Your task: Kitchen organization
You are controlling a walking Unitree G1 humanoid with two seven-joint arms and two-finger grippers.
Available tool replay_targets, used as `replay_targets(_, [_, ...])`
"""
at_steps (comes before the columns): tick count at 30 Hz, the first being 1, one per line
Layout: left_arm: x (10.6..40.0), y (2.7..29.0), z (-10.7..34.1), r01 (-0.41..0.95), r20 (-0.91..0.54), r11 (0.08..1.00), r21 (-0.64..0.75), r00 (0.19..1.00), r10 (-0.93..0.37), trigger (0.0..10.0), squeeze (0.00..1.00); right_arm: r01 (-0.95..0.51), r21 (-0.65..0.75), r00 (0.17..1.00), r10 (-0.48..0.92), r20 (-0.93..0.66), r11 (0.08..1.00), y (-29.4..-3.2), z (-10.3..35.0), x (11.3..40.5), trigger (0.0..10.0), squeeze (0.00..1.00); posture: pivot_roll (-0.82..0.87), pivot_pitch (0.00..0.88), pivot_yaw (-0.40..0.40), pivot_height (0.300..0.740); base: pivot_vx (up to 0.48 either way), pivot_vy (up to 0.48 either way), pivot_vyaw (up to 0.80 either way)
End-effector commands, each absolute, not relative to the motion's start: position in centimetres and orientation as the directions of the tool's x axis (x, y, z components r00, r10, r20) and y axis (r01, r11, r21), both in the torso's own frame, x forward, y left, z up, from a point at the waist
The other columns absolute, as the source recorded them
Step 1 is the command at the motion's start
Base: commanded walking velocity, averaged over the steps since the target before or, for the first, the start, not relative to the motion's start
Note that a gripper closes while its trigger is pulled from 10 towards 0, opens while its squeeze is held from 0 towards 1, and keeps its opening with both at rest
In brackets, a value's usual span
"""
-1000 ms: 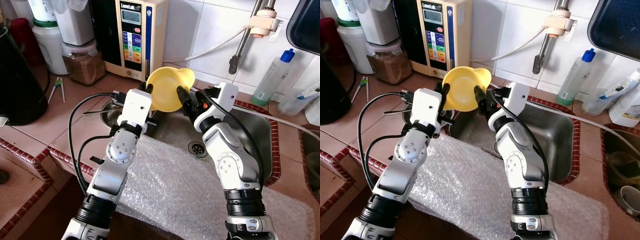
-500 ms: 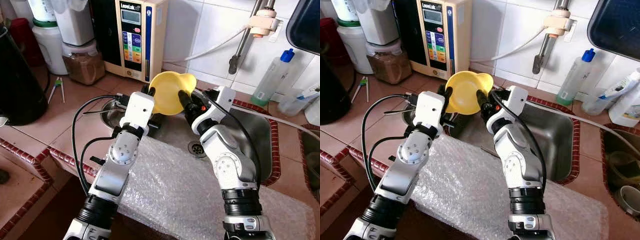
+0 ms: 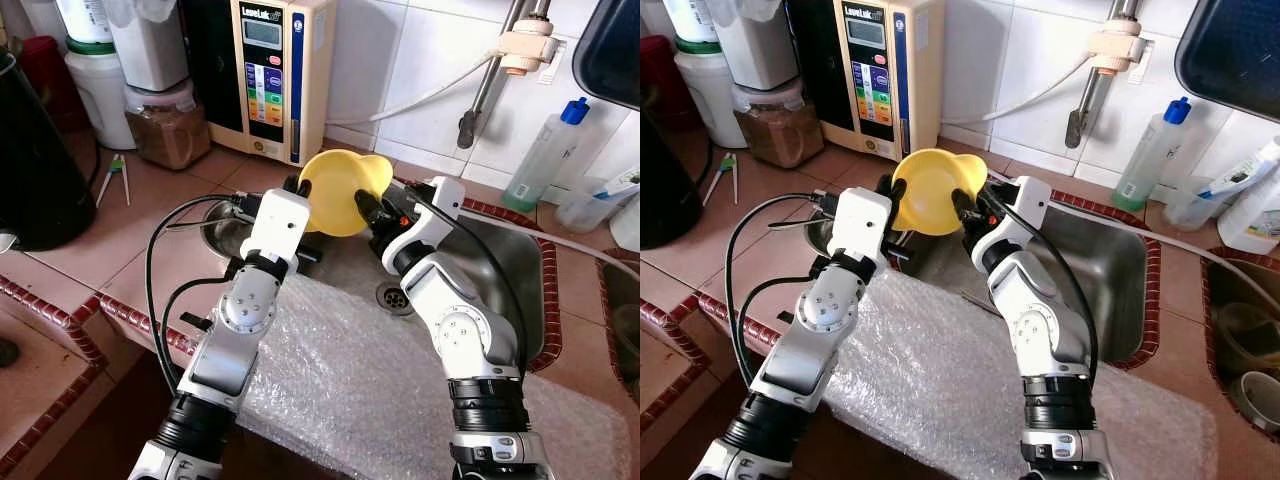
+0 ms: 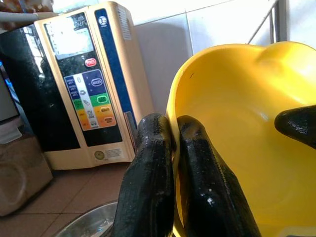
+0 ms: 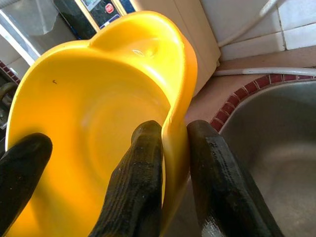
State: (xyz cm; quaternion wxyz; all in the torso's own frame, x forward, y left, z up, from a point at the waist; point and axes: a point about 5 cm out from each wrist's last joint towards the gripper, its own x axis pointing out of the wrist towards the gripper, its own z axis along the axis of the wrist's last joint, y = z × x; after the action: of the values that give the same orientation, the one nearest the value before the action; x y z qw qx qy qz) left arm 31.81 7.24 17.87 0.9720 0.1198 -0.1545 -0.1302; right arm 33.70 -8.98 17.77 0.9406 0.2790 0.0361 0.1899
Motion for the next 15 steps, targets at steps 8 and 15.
replay_targets(8, [32.0, 7.4, 19.3, 0.207, 0.330, 0.947, 0.245, 0.901, -0.283, 0.0, 0.00, -0.354, 0.535, 0.903, 0.429, -0.018, 0.767, -8.6, 16.4, 33.1, 0.0, 0.00, 0.00, 0.000, -0.061, 0.740, 0.000, 0.000, 0.00])
replay_targets(15, [31.9, 7.2, 19.2, 0.258, 0.326, 0.947, 0.191, 0.894, -0.309, 10.0, 1.00, -0.297, 0.520, 0.935, 0.354, -0.011, 0.801, -9.5, 16.7, 33.7, 0.0, 0.00, 0.00, 0.000, -0.061, 0.740, 0.000, 0.000, 0.00])
